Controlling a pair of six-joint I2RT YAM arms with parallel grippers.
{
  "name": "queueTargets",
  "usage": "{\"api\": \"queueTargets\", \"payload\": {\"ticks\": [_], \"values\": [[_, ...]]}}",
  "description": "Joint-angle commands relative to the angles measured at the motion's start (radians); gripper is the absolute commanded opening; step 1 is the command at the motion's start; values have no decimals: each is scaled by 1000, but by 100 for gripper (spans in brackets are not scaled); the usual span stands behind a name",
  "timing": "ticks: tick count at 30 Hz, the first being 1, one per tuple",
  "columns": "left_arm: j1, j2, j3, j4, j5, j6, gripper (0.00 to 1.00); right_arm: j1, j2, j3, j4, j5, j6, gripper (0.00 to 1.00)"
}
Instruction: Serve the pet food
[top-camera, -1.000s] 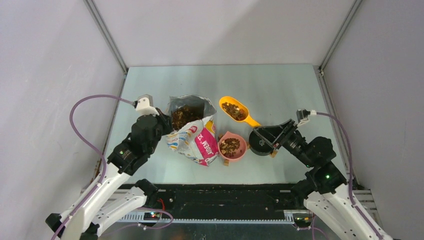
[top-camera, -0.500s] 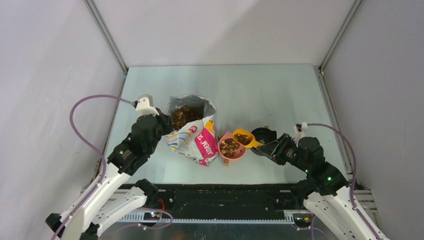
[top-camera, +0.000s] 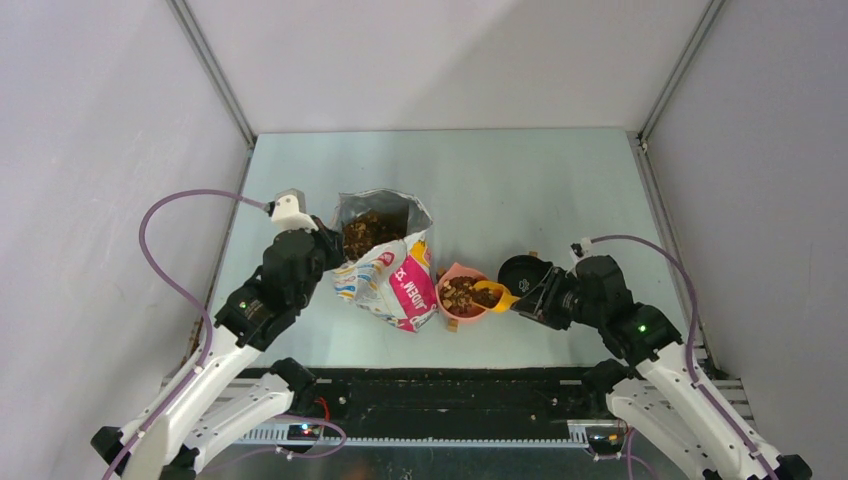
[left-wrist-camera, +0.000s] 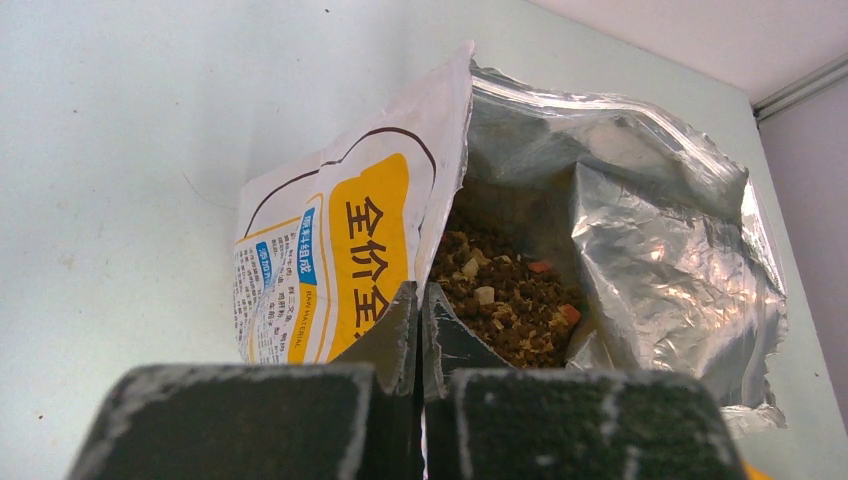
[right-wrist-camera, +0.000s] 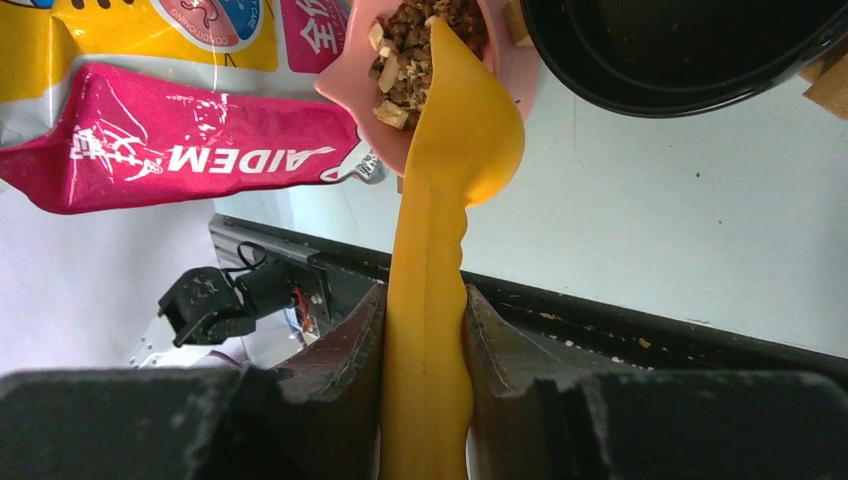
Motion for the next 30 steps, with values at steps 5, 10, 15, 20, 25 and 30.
{"api": "queueTargets", "payload": {"ticks": [5,10,15,20,25,30], "values": [[-1,1,-14,13,-20,4,0,-4,13,97,-56,22,-89,0],[-1,1,-13,11,-21,4,0,-9,23,133,-61,34,-116,0],[-1,-1,-14,12,-23,5,0,-12,47,166,-76,36,-145,0],[-1,1,-14,12,-23,6,0,-12,76,199,-110,39,-175,0],[-1,2,-14,12,-23,6,0,-12,91,217,-130,44,-198,0],[-1,2,-14,12,-25,6,0,-13,99,232,-165,29,-221,0]]}}
